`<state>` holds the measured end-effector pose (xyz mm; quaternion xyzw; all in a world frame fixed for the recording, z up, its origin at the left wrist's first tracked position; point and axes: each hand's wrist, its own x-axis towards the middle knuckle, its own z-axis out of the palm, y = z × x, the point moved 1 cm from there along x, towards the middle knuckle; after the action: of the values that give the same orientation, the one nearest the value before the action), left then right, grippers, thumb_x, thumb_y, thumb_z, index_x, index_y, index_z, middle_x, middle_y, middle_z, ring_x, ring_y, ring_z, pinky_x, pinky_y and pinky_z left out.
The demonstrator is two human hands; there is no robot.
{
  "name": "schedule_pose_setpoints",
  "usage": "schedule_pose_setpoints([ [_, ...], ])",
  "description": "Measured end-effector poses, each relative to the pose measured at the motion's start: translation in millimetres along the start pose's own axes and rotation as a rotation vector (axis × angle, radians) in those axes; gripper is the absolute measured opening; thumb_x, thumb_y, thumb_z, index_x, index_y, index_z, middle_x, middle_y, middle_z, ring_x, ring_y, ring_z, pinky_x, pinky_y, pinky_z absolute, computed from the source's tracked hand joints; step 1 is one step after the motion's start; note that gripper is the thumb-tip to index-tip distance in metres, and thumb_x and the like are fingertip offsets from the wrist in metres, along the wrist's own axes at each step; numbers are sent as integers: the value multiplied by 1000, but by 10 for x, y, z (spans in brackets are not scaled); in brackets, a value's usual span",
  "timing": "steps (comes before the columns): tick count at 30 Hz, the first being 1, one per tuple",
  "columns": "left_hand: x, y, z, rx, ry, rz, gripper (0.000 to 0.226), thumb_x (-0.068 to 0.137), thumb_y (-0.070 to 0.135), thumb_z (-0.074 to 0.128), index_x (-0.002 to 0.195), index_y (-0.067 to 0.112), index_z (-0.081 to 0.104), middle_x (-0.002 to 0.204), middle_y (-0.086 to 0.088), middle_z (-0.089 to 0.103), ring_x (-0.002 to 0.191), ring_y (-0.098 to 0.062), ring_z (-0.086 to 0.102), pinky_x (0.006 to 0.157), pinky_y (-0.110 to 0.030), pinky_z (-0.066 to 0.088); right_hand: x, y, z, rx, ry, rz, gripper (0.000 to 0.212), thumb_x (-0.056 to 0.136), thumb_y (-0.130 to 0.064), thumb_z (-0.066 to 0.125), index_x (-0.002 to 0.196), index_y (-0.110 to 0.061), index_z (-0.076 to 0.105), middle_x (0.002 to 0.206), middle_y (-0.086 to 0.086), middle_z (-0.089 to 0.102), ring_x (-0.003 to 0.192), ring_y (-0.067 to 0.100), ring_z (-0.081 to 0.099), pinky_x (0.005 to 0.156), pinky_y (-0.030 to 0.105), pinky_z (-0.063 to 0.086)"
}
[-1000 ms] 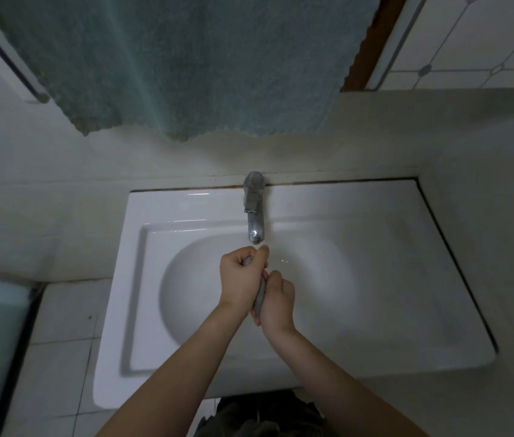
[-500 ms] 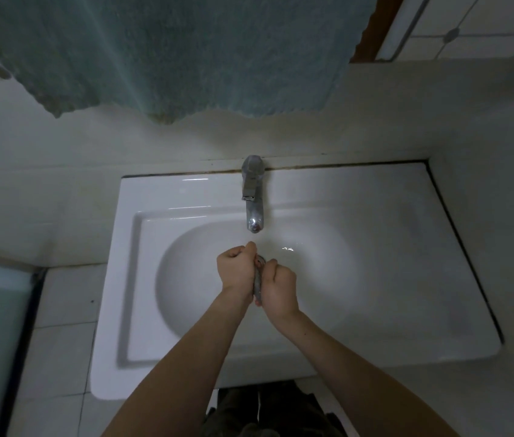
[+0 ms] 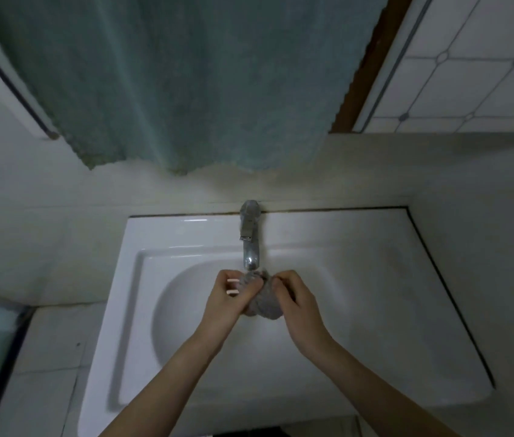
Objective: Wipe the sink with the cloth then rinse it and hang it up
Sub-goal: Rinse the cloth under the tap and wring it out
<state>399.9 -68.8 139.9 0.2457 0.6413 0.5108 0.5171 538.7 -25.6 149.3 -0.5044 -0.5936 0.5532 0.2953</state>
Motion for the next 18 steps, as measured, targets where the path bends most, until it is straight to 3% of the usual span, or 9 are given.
schedule_pose_setpoints([
  [3,-70,100,-80,-14,-3,54,51,63,43,81,100,9,67,99,-15,71,92,-31,71,84,-51,58,-20,-67,-29,69,0,36,18,100,-16,49,85,-17,59,74,-10,61,70,4,57,61,19,44],
  [7,-184,214,-194,-107,-90,100,26,81,13,75,106,7,71,100,-15,74,96,-31,71,85,-41,58,21,-145,-56,178,-26,180,30,103,-16,42,82,-10,63,79,4,64,80,21,60,67,29,48],
  [10,-235,248,-249,-282,-202,26,29,84,16,65,110,4,70,104,-15,73,97,-24,70,82,-35,57,24,-175,-69,350,-56,312,25,100,-18,49,93,-4,69,89,13,72,83,29,68,66,35,56],
  [12,-240,253,-292,-328,-237,-27,29,88,20,63,113,7,69,109,-14,72,103,-24,68,85,-38,56,-11,-189,-69,395,-91,294,28,100,-24,52,104,-3,70,98,15,75,88,29,72,67,38,59],
  [15,-242,236,-299,-246,-257,-80,41,88,33,65,121,9,63,117,-16,69,109,-30,66,94,-50,53,-71,-198,-51,297,-147,238,18,96,-21,59,106,-7,66,100,17,74,91,30,73,77,47,61],
  [18,-224,201,-244,-124,-139,-60,42,74,20,81,112,13,64,113,-16,69,102,-29,70,86,-41,57,-62,-155,-26,285,-141,270,11,93,-11,59,101,-4,62,92,17,73,83,29,72,74,46,60],
])
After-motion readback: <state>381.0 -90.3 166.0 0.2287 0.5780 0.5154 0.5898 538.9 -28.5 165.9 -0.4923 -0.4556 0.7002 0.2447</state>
